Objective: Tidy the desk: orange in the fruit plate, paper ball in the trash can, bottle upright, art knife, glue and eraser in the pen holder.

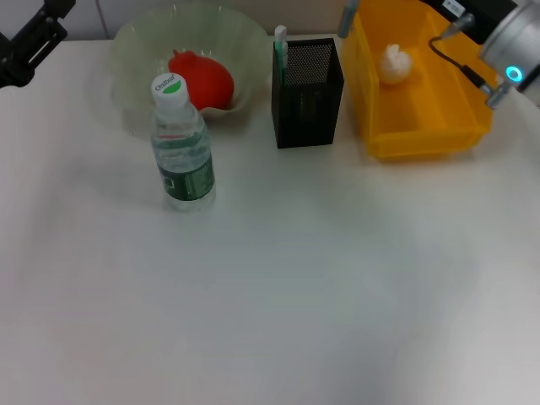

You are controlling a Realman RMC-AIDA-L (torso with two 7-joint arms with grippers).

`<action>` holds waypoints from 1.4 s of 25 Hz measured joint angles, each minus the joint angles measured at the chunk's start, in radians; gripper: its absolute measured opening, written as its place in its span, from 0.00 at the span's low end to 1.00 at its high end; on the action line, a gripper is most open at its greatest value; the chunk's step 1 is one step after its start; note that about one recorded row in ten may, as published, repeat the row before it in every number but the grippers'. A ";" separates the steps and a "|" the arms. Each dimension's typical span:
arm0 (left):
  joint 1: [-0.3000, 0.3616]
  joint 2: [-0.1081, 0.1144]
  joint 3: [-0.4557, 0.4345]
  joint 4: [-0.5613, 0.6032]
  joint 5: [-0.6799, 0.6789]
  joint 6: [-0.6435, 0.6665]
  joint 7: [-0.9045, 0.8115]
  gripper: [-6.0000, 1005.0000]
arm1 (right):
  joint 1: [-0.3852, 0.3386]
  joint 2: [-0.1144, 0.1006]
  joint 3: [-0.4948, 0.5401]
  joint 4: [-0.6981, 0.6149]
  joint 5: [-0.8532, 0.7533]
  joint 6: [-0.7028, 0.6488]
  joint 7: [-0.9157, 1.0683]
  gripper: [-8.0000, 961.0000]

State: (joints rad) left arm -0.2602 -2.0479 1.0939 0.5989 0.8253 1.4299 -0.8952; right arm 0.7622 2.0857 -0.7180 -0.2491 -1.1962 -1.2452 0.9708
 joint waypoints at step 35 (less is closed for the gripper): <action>0.010 0.008 -0.021 -0.002 0.000 -0.005 0.003 0.80 | -0.002 -0.003 -0.136 -0.002 -0.001 -0.030 0.133 0.44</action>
State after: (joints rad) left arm -0.2506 -2.0395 1.0724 0.5969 0.8253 1.4254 -0.8924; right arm 0.7602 2.0823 -0.8541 -0.2515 -1.1975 -1.2749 1.1039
